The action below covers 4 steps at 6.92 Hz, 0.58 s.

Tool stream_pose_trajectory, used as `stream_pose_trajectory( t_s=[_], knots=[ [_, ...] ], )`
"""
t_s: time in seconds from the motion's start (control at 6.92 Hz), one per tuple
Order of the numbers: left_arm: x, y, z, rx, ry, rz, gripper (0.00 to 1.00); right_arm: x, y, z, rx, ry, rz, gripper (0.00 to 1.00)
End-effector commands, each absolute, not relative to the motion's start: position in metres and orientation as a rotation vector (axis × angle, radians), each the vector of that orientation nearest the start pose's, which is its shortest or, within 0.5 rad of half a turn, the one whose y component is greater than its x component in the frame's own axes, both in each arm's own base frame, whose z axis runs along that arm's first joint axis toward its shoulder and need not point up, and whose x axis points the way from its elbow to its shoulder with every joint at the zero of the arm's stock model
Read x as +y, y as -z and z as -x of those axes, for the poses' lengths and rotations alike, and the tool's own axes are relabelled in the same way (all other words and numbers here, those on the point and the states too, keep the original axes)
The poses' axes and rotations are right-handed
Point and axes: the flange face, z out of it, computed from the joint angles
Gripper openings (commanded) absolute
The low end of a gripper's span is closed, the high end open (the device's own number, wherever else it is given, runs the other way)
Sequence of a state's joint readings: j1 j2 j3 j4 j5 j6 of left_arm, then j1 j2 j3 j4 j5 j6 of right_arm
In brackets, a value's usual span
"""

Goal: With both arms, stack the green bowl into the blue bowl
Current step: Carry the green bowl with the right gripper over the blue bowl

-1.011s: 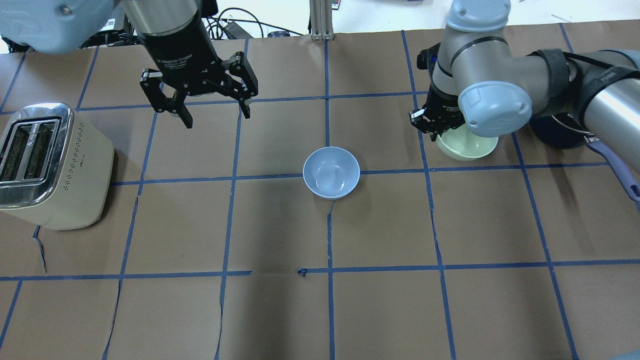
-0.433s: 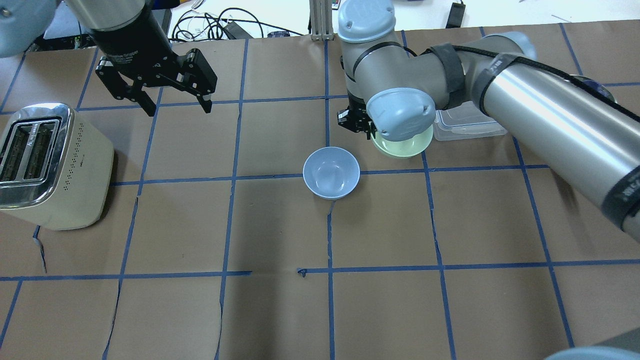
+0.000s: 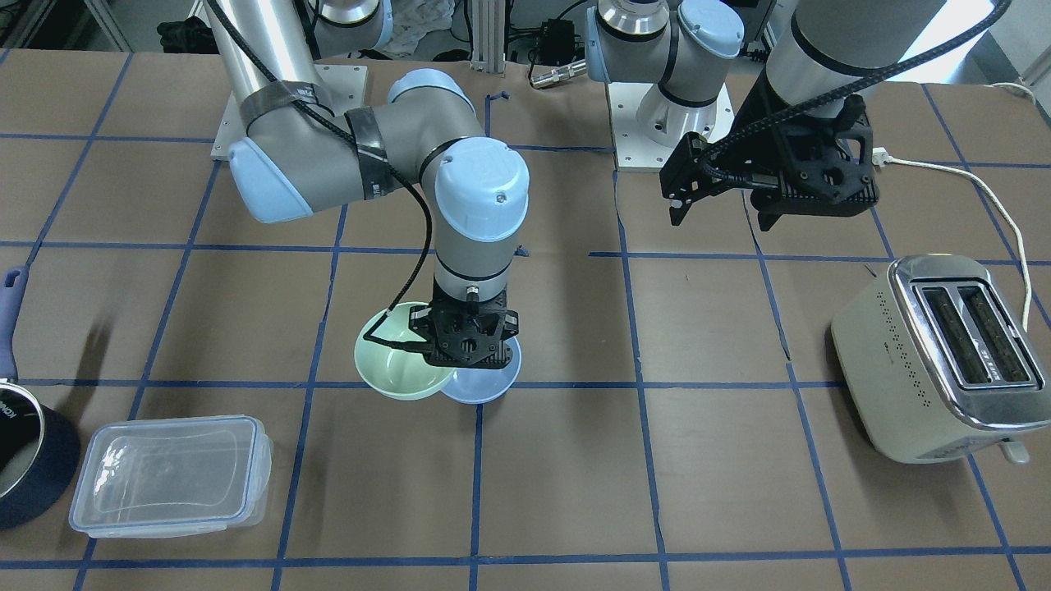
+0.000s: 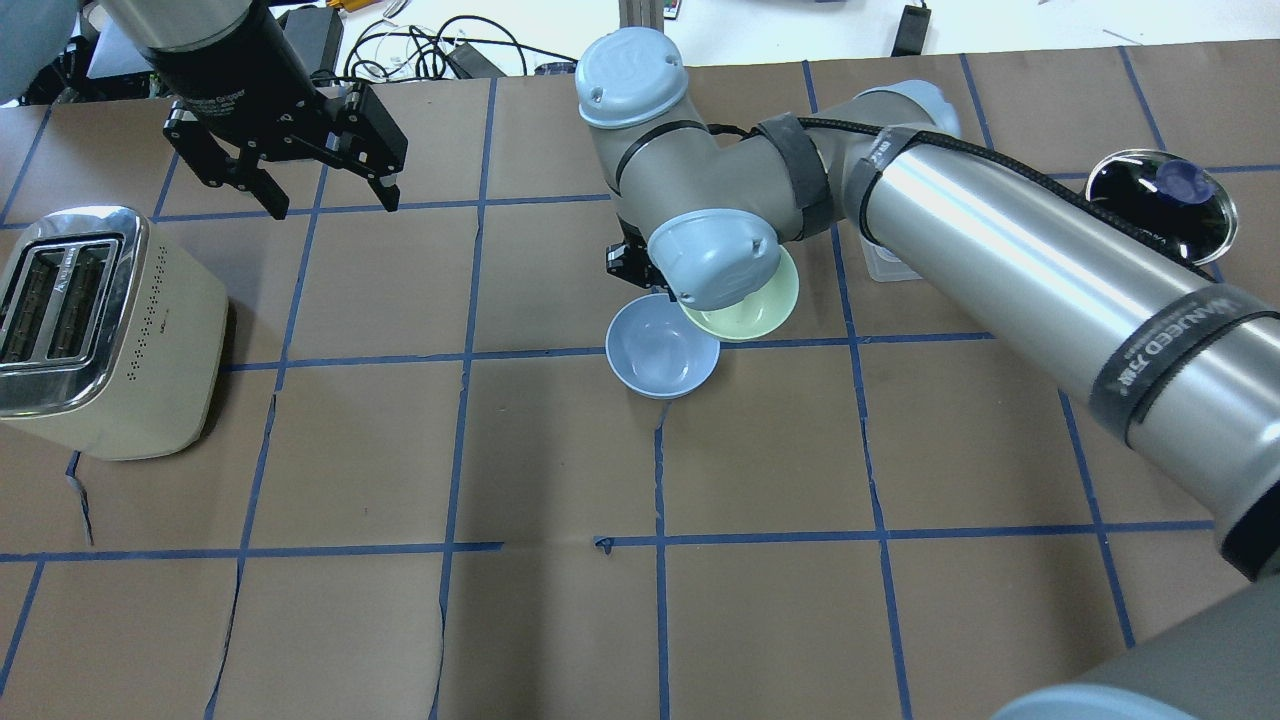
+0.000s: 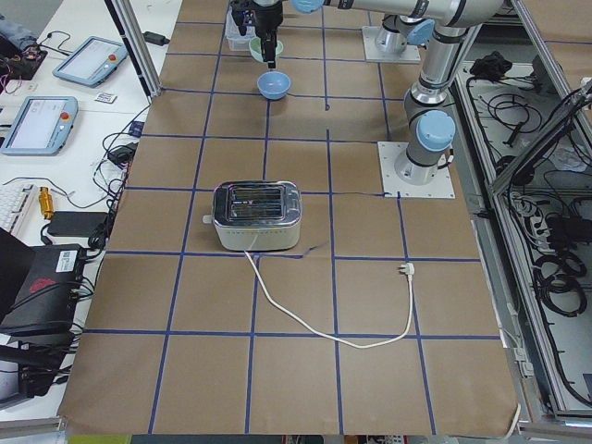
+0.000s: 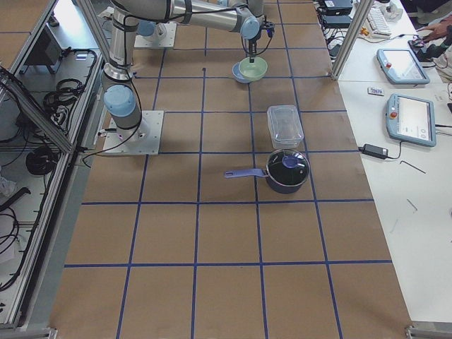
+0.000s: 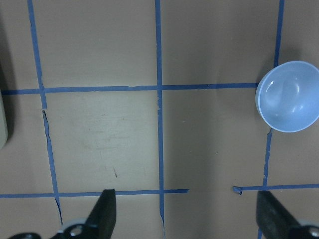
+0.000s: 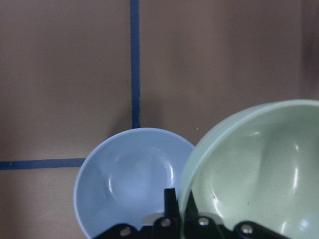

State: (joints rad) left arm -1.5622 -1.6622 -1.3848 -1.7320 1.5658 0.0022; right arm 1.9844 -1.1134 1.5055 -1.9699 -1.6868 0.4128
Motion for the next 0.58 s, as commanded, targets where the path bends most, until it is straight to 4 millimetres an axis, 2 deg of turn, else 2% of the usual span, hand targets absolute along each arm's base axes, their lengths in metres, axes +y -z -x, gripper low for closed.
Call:
stream_pose_trajectory(
  t_s=[0.0, 0.14, 0.43],
  knots=[
    [-0.5303, -0.5162, 0.1297, 3.146, -0.017, 0.022, 1.00, -0.5402, -0.2869, -0.4037, 3.242, 0.087, 0.012, 0.00],
    [-0.5364, -0.5120, 0.1305, 3.145, 0.074, 0.024, 1.00, -0.5411, -0.2798, -0.4054, 3.237, 0.066, 0.013, 0.00],
    [-0.5323, -0.5119, 0.1320, 3.144, 0.087, 0.055, 1.00, -0.5396, -0.2778, -0.4087, 3.217, 0.038, 0.016, 0.00]
  ],
)
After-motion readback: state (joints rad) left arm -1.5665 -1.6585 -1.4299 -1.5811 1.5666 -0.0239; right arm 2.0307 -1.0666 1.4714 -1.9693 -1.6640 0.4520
